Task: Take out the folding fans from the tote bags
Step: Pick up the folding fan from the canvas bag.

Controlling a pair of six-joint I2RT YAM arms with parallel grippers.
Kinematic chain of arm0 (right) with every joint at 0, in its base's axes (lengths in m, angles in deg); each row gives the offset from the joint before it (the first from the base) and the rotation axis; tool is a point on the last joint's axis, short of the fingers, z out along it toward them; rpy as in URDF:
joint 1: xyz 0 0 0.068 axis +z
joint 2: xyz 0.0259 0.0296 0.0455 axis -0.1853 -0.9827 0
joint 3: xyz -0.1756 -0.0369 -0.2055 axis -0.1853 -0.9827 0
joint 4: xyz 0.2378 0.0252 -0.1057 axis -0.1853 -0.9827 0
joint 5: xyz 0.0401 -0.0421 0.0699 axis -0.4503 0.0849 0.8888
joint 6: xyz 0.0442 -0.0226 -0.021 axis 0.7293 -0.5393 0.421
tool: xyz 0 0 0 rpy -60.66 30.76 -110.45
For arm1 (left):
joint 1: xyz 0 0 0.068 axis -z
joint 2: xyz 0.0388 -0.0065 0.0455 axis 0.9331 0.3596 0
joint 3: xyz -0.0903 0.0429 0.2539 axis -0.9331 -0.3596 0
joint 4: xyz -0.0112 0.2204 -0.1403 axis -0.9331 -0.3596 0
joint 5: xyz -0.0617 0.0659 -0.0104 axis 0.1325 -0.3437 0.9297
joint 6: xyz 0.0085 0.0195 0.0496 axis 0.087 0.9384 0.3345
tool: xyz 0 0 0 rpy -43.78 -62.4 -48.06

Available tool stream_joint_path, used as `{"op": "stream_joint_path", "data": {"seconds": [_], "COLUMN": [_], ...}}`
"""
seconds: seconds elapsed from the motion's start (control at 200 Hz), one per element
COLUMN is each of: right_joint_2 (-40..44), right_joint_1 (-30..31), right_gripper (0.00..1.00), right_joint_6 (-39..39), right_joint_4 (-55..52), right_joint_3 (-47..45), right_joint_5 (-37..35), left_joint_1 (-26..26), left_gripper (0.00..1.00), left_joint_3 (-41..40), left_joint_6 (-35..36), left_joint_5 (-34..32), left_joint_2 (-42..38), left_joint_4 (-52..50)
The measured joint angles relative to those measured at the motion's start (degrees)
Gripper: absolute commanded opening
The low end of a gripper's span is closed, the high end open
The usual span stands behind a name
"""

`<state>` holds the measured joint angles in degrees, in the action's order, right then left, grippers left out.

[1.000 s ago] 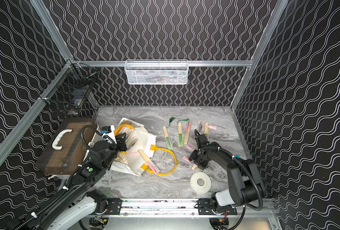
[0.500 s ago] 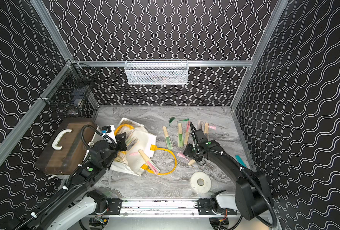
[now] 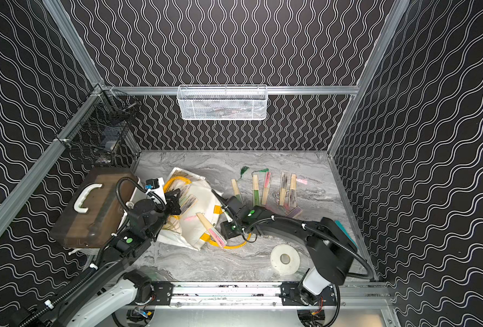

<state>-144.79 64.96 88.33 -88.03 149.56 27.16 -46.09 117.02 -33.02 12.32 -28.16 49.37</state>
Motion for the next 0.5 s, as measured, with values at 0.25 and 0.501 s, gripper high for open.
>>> {"op": "stream_joint_path", "data": {"seconds": [0.25, 0.501], "right_joint_2": [-7.32, -11.08], "right_joint_1": [1.62, 1.86], "right_gripper": [0.56, 0.62], "right_joint_6": [-5.35, -6.84], "right_joint_4": [5.84, 8.79], "right_joint_3": [3.32, 4.35], "right_joint_5": [-3.15, -0.31], "left_joint_1": [0.0, 0.0], "left_gripper": [0.0, 0.0], "left_joint_3": [-0.07, -0.09], "left_joint_6": [0.0, -0.04], "left_joint_5": [0.0, 0.02], "left_joint_2": [-0.04, 0.15], "left_joint_4": [0.0, 0.02]}}
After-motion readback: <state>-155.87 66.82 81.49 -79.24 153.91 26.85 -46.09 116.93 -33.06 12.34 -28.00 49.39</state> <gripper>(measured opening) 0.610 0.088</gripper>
